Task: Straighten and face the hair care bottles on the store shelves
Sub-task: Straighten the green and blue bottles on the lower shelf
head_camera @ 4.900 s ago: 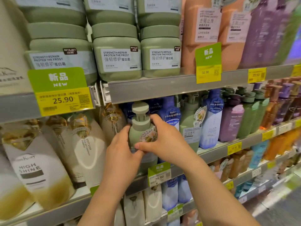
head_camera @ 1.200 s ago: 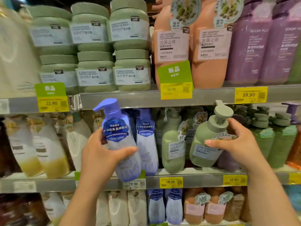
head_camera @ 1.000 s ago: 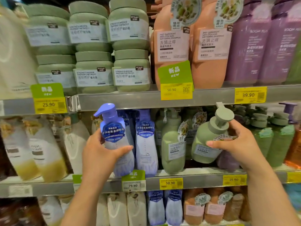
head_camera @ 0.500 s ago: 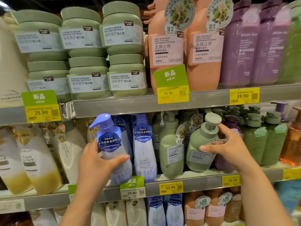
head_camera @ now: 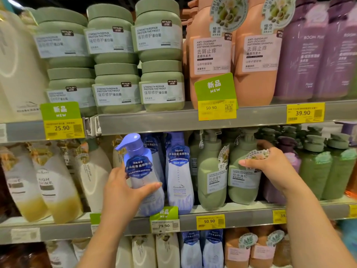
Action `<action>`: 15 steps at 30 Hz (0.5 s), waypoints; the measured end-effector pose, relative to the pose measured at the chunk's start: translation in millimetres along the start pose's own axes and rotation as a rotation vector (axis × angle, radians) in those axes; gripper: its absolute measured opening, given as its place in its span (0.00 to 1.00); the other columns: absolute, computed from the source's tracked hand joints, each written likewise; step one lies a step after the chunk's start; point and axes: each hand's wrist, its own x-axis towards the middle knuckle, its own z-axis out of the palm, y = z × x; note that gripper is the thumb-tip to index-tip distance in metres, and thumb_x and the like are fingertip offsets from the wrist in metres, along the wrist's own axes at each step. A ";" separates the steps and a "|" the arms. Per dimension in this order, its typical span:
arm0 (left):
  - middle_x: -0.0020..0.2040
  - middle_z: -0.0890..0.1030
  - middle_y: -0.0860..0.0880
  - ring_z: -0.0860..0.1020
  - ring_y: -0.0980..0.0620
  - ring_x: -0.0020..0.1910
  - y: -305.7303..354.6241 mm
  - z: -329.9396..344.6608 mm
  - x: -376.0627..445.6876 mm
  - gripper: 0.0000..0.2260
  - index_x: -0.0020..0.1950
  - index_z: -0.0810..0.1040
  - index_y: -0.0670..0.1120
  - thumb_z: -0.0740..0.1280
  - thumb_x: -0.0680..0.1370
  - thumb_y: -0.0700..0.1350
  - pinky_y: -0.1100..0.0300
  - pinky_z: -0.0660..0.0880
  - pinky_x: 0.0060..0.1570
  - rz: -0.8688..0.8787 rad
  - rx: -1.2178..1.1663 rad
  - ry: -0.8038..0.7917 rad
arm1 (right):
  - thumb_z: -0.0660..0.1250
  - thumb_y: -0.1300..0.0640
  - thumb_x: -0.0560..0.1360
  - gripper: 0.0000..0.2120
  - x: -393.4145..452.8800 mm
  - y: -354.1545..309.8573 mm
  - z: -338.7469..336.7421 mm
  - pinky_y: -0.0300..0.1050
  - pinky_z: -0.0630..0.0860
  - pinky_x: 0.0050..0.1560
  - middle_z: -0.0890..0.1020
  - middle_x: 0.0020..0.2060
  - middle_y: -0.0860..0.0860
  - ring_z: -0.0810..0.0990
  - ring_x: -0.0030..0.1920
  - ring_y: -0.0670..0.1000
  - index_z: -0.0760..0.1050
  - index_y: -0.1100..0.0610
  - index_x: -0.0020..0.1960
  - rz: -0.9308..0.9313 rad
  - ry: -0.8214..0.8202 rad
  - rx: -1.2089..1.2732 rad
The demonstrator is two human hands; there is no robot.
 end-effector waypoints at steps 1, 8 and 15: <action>0.48 0.75 0.58 0.74 0.64 0.47 -0.1 -0.2 0.0 0.25 0.48 0.74 0.61 0.81 0.56 0.59 0.58 0.72 0.42 0.002 -0.010 -0.004 | 0.84 0.53 0.54 0.32 1.1 1.6 0.1 0.33 0.78 0.36 0.87 0.36 0.42 0.85 0.37 0.39 0.74 0.48 0.54 0.000 0.004 -0.015; 0.50 0.80 0.53 0.79 0.57 0.49 -2.7 -1.7 -2.8 0.32 0.48 0.71 0.73 0.85 0.56 0.51 0.59 0.75 0.42 0.026 -0.119 0.016 | 0.84 0.57 0.63 0.34 2.8 5.6 -0.4 0.33 0.80 0.41 0.88 0.45 0.43 0.87 0.46 0.42 0.75 0.51 0.65 0.002 0.022 -0.072; 0.50 0.80 0.58 0.79 0.61 0.48 -7.9 11.4 1.6 0.32 0.54 0.76 0.63 0.85 0.55 0.52 0.56 0.79 0.44 0.000 -0.115 -0.050 | 0.82 0.59 0.67 0.28 2.6 1.0 0.9 0.32 0.75 0.39 0.85 0.40 0.38 0.83 0.40 0.35 0.72 0.43 0.59 -0.021 0.111 -0.194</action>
